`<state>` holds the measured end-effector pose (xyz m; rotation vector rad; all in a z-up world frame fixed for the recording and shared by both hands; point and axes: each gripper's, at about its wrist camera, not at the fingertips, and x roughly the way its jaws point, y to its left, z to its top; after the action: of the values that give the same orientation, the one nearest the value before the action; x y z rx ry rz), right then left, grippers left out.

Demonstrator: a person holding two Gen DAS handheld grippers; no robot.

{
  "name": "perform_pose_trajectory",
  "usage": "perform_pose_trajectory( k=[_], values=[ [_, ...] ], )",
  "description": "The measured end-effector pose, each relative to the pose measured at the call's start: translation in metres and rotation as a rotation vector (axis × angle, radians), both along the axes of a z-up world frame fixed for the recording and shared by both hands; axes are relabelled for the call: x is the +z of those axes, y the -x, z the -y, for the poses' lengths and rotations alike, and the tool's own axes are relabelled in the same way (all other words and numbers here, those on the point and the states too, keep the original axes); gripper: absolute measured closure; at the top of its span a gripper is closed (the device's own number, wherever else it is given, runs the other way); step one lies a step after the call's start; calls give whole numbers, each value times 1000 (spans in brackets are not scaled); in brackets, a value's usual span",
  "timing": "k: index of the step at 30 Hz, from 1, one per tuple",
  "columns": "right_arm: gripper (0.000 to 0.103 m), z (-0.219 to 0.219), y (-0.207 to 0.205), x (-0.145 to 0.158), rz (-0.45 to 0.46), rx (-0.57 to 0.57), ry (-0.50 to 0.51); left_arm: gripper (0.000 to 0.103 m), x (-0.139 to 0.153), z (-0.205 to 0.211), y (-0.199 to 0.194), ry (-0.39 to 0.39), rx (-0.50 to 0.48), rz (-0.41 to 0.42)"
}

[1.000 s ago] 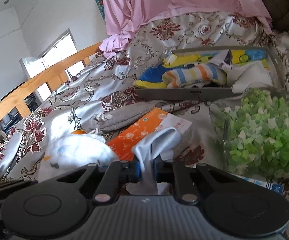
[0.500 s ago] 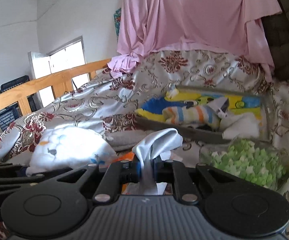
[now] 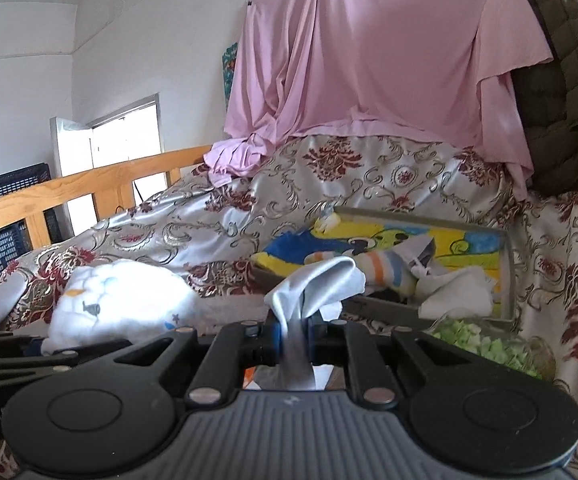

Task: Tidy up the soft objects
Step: 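Carry the white cloth and grey tissue over the painting tray with both tools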

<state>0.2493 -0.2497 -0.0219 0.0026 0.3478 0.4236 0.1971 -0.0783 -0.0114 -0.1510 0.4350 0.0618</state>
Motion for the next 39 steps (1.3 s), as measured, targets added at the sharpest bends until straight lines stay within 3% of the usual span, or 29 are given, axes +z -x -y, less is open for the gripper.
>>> perform_pose_trajectory(
  k=[6,15,21,27,32,39],
  values=[
    [90,5,-5,2,46,-19,3,69,4,1,-16,11,-9,28],
    [90,28,-16,1,80,-81,-21,69,21,5,-72,24,-52,61],
    [90,48,-49,7,79,-114,-67,69,24,10,-127,23,-117,59],
    [90,80,-90,8,54,-195,-94,69,21,29,-199,84,-192,65],
    [90,100,-104,0,24,-229,-87,69,14,45,-254,133,-254,56],
    [90,105,-115,-5,19,-242,-69,69,-3,58,-299,113,-329,14]
  ],
)
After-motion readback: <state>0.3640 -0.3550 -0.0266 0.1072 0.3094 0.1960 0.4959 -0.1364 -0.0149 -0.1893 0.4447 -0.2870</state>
